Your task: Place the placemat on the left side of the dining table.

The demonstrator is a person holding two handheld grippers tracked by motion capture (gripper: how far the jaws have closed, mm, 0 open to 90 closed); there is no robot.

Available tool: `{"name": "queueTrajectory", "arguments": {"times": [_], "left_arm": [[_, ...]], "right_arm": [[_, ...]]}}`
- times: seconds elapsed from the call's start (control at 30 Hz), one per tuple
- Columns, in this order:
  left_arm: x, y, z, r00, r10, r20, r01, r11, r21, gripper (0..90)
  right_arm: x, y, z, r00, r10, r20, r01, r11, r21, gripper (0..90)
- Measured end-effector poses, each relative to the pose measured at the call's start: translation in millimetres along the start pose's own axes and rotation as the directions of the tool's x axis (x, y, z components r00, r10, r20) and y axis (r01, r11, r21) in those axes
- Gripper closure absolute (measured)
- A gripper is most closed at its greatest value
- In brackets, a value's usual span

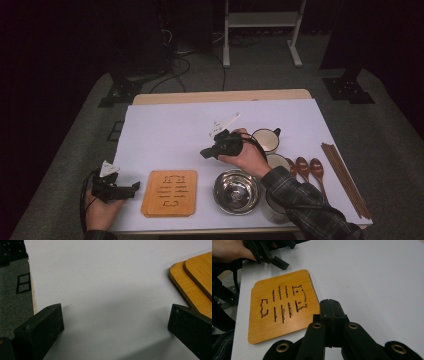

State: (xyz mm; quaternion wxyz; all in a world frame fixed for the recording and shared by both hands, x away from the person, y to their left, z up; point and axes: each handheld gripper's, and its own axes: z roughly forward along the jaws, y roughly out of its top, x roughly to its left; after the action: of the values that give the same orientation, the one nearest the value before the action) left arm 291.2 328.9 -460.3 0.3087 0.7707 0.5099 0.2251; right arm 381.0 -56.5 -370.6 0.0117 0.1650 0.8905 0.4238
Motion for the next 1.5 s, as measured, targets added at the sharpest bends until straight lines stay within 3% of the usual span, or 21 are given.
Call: {"name": "queueTrajectory", "arguments": {"times": [0.67,1.03,1.5], "left_arm": [[0.1,0.2,0.1,1.0,0.0,0.0,0.0,1.0,0.002,0.0],[-0.2,0.1,0.2,1.0,-0.005,0.002,0.005,1.0,0.002,0.0],[-0.1,0.2,0.3,1.0,-0.006,0.002,0.006,1.0,0.002,0.0]], "right_arm": [[10.2,-3.1,33.0,0.999,-0.016,-0.043,0.018,0.999,0.048,89.7],[18.9,-9.6,51.8,0.9969,-0.047,-0.064,0.054,0.992,0.118,89.7],[20.3,-11.3,64.8,0.9973,-0.048,-0.055,0.057,0.982,0.182,89.7]]}}
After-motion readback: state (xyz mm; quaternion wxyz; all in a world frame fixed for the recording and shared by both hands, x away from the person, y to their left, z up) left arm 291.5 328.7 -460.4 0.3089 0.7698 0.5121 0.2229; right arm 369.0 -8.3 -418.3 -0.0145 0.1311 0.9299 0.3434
